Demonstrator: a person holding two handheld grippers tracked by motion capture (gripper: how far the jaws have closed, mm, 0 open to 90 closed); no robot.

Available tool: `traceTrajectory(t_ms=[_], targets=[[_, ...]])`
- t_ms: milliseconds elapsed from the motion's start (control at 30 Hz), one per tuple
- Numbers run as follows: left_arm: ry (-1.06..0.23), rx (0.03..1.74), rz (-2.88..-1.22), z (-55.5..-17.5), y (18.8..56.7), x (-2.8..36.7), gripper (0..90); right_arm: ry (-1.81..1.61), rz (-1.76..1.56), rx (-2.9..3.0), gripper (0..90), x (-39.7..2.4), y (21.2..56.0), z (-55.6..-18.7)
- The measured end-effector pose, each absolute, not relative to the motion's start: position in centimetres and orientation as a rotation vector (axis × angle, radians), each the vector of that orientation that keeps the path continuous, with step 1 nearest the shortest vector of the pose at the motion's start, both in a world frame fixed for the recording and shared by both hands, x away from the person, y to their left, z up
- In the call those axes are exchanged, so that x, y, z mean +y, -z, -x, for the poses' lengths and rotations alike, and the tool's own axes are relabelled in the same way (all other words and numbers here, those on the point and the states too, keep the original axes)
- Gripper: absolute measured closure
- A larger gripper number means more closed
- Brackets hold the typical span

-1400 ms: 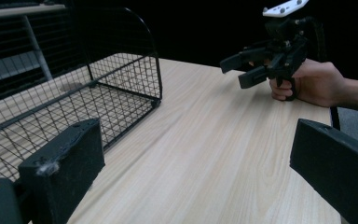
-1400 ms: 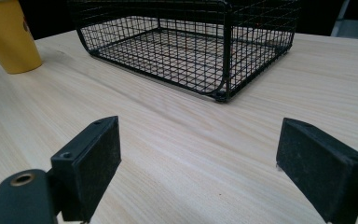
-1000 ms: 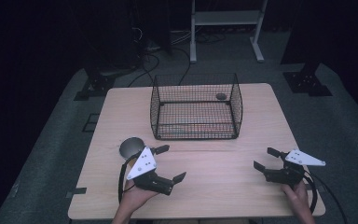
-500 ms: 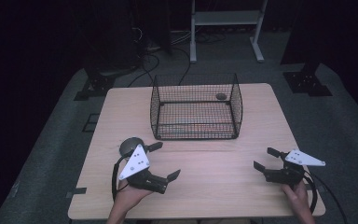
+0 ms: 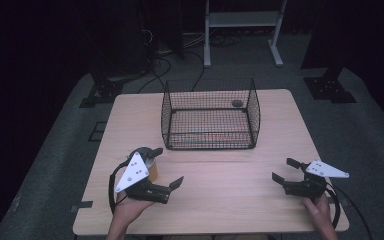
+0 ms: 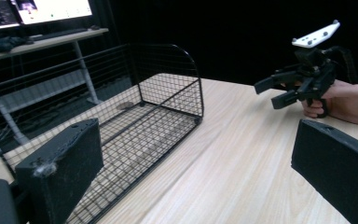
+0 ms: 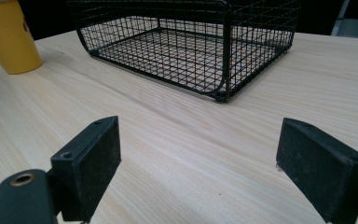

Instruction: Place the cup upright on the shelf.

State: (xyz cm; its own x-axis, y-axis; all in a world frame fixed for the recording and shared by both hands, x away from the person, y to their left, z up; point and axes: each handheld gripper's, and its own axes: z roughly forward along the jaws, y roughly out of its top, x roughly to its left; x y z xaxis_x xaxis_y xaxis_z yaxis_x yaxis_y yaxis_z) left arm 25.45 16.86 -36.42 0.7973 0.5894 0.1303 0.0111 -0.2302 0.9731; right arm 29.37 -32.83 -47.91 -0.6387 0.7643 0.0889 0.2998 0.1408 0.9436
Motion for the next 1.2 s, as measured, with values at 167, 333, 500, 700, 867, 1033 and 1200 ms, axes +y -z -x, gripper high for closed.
traceTrajectory(t_ms=[167, 333, 500, 700, 867, 1033, 1200], targets=[[-0.593, 0.489, -1.722, -25.4, 36.1, 17.8, 1.5, -1.511, -1.026, 2.009, 12.7, -32.9, 47.9, -29.4], [-0.615, 0.511, -1.708, -25.6, 35.9, 18.7, 1.4, -1.508, -1.021, 2.010, 12.7, -32.8, 47.9, -29.4], [-0.639, 0.528, -1.706, -25.6, 35.8, 19.5, 1.4, -1.511, -1.027, 2.009, 12.7, -32.9, 47.9, -29.4], [-0.655, 0.552, -1.694, -25.7, 35.8, 20.4, 1.4, -1.508, -1.022, 2.010, 12.7, -32.8, 47.9, -29.4], [-0.681, 0.587, -1.678, -26.0, 36.0, 21.7, 1.4, -1.507, -1.021, 2.009, 12.7, -32.8, 47.9, -29.4], [-0.695, 0.613, -1.670, -26.2, 36.3, 22.7, 1.4, -1.511, -1.028, 2.009, 12.7, -32.9, 47.9, -29.4], [-0.690, 0.639, -1.671, -26.8, 37.4, 23.7, 1.4, -1.507, -1.020, 2.009, 12.7, -32.8, 47.9, -29.4]])
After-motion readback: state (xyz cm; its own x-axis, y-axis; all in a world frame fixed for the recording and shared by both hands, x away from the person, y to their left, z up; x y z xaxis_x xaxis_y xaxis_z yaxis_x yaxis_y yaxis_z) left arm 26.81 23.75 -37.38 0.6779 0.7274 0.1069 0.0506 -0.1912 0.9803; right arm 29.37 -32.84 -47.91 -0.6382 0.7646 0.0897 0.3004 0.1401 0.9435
